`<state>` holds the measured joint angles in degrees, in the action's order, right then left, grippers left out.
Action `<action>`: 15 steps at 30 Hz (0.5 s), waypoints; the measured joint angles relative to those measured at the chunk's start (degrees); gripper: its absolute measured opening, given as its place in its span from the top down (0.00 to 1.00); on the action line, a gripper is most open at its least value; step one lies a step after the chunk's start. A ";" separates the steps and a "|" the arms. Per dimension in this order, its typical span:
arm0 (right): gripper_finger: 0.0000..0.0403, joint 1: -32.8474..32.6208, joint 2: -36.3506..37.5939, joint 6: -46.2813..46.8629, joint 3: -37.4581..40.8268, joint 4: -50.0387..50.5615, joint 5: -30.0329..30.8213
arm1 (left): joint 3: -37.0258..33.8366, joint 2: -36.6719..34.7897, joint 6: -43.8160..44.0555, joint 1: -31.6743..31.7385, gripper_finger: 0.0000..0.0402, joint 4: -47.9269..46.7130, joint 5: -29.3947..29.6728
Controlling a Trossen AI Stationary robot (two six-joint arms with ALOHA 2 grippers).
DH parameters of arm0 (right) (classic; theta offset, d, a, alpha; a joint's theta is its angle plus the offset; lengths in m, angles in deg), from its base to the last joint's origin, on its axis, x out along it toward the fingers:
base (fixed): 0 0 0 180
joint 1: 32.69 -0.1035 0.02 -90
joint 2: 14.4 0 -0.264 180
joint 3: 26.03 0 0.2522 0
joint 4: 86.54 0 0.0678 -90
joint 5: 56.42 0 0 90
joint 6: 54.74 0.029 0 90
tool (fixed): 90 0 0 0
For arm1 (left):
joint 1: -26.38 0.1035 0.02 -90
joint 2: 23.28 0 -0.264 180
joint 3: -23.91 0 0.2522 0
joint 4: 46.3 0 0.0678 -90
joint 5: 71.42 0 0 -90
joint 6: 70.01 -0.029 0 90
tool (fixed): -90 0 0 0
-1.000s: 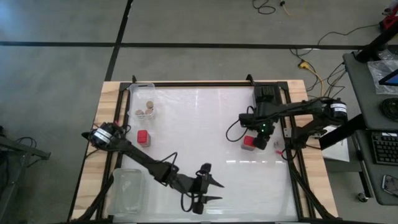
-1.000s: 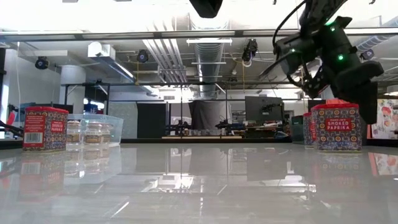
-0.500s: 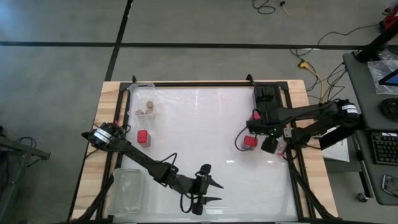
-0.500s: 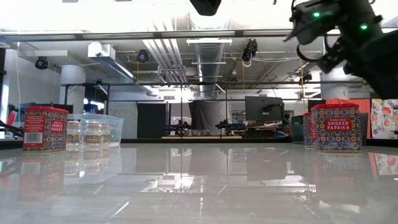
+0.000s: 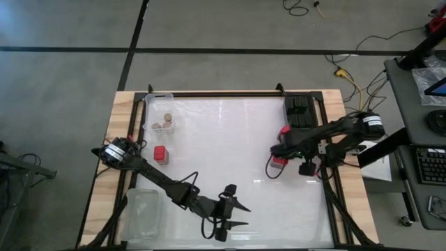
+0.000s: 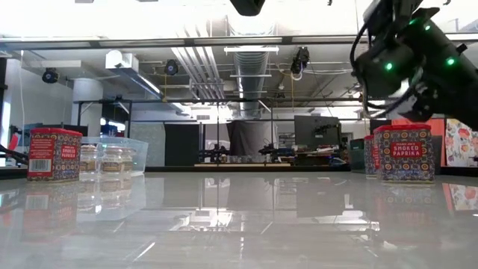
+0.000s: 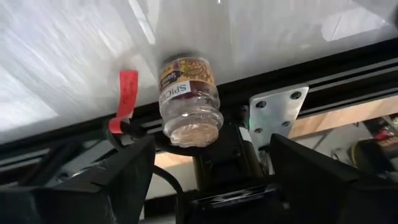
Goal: Sort spices by type
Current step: Put the brown seasoning bottle into the transparent bin
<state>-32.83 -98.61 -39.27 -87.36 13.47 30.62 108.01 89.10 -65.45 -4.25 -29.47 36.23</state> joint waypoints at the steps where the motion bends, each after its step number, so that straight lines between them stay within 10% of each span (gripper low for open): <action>1: 0.24 0.00 -0.61 -0.53 0.13 0.05 -0.10 | 0.00 0.00 0.00 0.00 0.55 -0.05 0.00; 15: 0.24 -0.13 -4.27 -2.68 2.57 -1.63 -0.44 | 0.00 0.00 0.00 -0.02 0.55 -0.65 0.00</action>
<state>-32.96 -102.88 -41.96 -84.79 11.84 30.18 108.01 89.10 -65.45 -4.27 -30.12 36.23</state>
